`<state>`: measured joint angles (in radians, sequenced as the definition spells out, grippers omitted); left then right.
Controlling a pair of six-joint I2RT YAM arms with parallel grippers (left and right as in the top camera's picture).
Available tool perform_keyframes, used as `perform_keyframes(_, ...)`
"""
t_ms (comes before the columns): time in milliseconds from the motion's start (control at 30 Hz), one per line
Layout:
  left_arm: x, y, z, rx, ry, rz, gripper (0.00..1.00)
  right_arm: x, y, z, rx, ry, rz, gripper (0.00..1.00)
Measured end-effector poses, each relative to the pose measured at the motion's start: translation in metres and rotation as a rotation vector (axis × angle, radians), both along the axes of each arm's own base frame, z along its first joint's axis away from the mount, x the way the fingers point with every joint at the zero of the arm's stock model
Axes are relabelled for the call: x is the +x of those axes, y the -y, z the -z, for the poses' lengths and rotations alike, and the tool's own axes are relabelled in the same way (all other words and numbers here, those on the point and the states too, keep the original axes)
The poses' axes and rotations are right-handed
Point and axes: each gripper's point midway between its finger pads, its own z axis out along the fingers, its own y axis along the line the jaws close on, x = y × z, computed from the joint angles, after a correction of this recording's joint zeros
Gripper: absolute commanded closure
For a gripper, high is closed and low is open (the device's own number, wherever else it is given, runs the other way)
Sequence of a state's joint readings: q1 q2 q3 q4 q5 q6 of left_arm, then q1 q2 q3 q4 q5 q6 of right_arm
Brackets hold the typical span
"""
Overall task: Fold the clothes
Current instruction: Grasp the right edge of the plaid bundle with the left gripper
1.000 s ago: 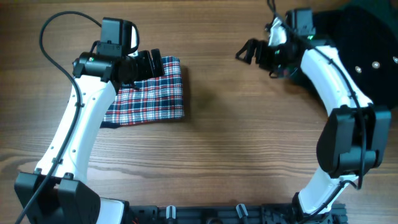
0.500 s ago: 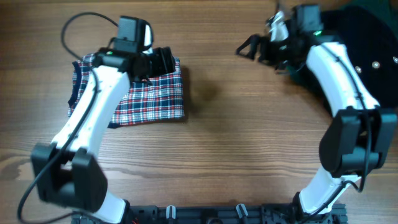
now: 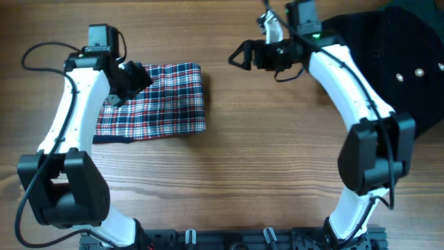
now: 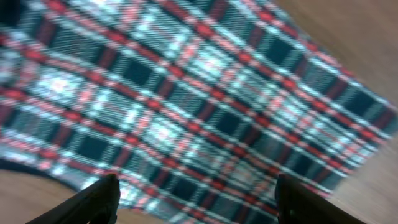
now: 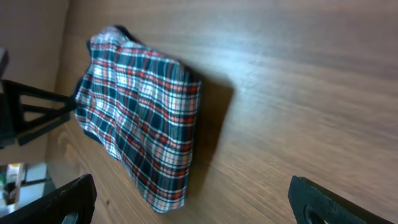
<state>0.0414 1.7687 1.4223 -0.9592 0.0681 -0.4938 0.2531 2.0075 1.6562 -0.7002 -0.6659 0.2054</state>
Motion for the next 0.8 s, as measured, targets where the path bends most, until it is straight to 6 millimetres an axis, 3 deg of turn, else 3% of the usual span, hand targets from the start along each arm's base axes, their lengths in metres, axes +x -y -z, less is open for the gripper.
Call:
perform_keyframes(133, -0.009, -0.023, 0.002, 0.093, -0.038, -0.045, 0.16, -0.01, -0.022, 0.025, -0.009, -0.057, -0.037, 0.0)
perform_keyframes(367, -0.011, -0.051, -0.001, 0.249, -0.044, -0.085, 0.16, -0.019, -0.057, 0.043, 0.006, -0.077, -0.081, 0.0)
perform_keyframes(500, -0.01, -0.051, -0.001, 0.246, -0.039, -0.109, 0.28, -0.024, -0.064, 0.062, -0.005, -0.119, -0.091, 0.0)
perform_keyframes(600, 0.005, -0.032, -0.002, 0.145, 0.02, -0.113, 0.28, -0.021, -0.058, 0.063, -0.005, -0.129, -0.071, 0.0)
perform_keyframes(667, 0.016, -0.01, -0.005, 0.115, 0.065, -0.074, 0.26, -0.016, -0.041, 0.066, -0.012, -0.157, -0.032, 0.0)
perform_keyframes(800, 0.028, 0.073, -0.012, 0.102, 0.152, 0.108, 0.22, 0.01, 0.042, 0.069, -0.025, -0.209, 0.131, 0.0)
